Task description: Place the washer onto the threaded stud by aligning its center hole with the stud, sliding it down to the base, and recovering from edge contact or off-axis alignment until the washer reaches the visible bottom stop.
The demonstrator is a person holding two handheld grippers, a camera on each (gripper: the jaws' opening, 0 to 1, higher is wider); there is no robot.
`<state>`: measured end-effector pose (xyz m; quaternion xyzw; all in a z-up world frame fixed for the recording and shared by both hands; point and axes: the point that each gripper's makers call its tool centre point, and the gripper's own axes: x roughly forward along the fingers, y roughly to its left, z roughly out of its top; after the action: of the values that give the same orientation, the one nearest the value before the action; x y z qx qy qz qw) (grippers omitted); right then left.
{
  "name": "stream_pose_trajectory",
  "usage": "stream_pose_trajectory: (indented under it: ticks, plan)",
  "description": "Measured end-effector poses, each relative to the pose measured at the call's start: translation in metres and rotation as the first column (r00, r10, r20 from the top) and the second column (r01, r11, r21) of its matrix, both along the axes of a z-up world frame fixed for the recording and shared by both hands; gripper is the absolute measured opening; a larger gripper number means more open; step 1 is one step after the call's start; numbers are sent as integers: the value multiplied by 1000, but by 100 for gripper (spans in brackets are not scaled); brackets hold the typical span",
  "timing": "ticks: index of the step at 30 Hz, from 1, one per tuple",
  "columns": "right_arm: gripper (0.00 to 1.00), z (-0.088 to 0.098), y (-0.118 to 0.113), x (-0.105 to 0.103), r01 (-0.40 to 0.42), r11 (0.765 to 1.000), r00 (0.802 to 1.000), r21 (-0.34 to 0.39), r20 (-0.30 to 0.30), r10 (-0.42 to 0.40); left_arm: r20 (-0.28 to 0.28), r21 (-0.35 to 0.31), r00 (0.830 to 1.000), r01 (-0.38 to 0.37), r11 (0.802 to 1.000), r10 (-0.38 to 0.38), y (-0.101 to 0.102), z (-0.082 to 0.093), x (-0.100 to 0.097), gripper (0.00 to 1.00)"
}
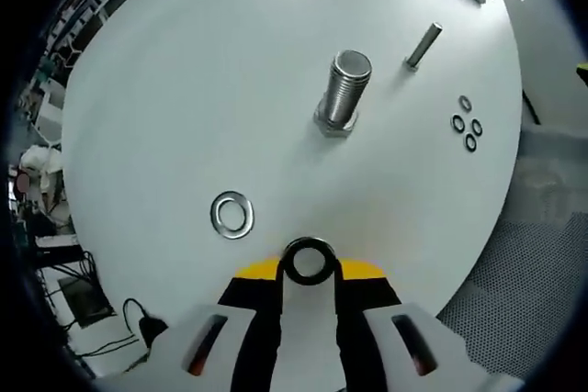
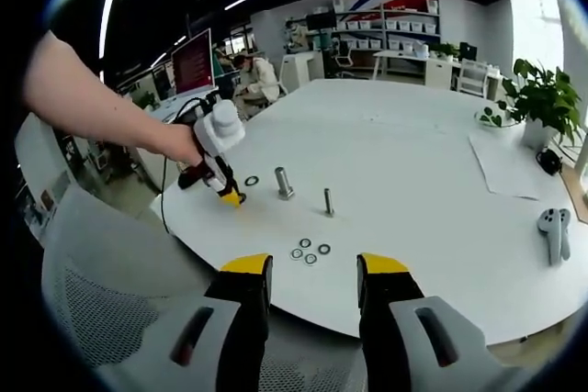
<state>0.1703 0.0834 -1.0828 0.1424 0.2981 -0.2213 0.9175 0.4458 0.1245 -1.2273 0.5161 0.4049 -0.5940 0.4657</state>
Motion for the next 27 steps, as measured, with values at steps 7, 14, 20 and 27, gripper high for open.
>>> stream_pose_trajectory:
  ticks: [7, 14, 20, 27]
  plan:
    - [39, 0, 1, 0, -3, 1000, 1000, 1, -3, 3, -25, -44, 998, 56, 997, -57, -25, 23, -7, 19]
    - [39, 0, 1, -1, -3, 1000, 1000, 1, -5, 3, -21, -76, 994, 106, 991, -108, -40, 45, -8, 19]
    - [39, -1, 1, 0, 1, 1000, 1000, 5, -3, -1, -26, -110, 989, 144, 983, -148, -59, 69, -17, 19]
    - [39, -1, 0, 0, 6, 1000, 1000, 5, -2, -6, -22, -126, 981, 186, 974, -190, -77, 70, -28, 19]
